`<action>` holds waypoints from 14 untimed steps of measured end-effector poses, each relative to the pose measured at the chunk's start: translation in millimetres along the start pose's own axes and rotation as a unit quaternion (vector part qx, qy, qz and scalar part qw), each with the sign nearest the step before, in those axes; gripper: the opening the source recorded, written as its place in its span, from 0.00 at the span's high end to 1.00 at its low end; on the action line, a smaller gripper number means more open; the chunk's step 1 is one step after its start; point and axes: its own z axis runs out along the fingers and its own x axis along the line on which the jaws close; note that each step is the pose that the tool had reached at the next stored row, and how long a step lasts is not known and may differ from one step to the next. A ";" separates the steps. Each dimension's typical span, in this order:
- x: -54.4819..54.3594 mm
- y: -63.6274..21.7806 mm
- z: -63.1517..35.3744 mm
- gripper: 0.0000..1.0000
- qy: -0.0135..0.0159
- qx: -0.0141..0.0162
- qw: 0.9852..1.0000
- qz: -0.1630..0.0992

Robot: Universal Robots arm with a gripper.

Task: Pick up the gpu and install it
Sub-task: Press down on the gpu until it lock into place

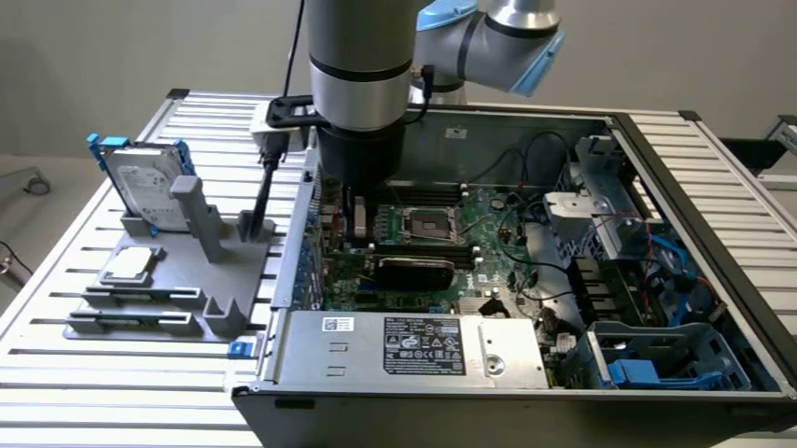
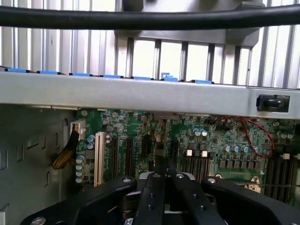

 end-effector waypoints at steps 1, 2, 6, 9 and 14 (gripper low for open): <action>0.1 0.5 0.0 0.89 0.000 -0.004 1.000 0.000; 0.3 1.0 -0.1 0.89 0.000 -0.009 1.000 0.000; 0.8 1.9 -0.1 0.89 -0.002 -0.033 0.999 0.001; 1.0 1.9 -0.3 0.89 -0.003 -0.049 0.999 0.002; 0.9 2.0 -3.2 0.89 -0.004 -0.063 0.998 0.002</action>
